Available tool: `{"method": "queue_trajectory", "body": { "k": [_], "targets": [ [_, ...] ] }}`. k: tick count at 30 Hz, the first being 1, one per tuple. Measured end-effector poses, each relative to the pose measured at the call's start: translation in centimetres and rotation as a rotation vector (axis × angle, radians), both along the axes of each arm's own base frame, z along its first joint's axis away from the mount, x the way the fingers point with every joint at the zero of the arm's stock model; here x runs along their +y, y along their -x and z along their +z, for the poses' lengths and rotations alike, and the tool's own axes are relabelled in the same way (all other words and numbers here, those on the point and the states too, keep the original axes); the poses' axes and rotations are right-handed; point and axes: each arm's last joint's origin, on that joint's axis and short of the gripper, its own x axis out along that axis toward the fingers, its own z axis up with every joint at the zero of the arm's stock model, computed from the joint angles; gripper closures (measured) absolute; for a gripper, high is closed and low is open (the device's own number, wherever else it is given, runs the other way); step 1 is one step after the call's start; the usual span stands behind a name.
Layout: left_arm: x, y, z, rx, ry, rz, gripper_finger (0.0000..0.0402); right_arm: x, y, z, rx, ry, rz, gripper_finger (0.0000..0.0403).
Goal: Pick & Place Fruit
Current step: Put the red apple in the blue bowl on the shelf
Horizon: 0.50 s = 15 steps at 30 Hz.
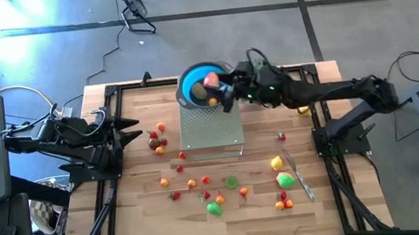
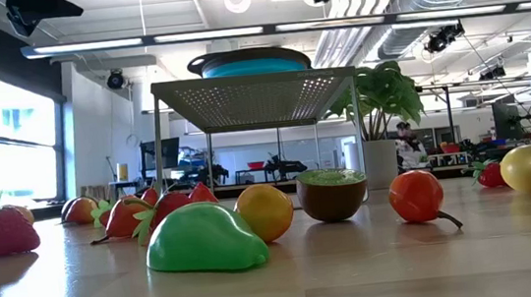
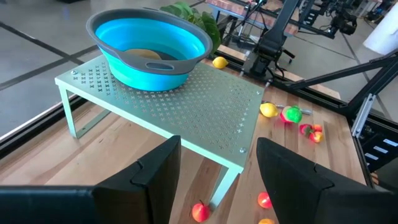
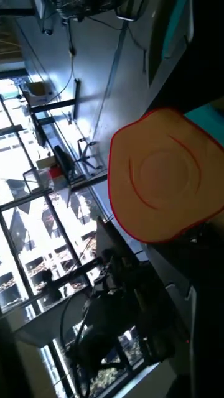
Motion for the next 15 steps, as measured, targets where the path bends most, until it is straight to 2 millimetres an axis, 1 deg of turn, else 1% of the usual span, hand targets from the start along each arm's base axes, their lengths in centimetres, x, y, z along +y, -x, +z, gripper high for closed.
{"method": "queue_trajectory", "body": {
  "k": [4, 9, 11, 15],
  "targets": [
    [0.0, 0.0, 0.0, 0.0, 0.0, 0.0, 0.0197, -1.7, -1.2, -1.8, 0.075, -0.025, -0.002, 0.0112],
    [0.0, 0.0, 0.0, 0.0, 0.0, 0.0, 0.0197, -3.3, -1.7, -3.6, 0.166, -0.048, -0.039, 0.0113],
    [0.0, 0.0, 0.0, 0.0, 0.0, 0.0, 0.0197, -3.8, -1.7, -4.2, 0.206, -0.048, -0.054, 0.0113],
    [0.0, 0.0, 0.0, 0.0, 0.0, 0.0, 0.0197, -3.8, -1.7, -4.7, 0.279, -0.006, -0.076, 0.0113]
  ]
}}
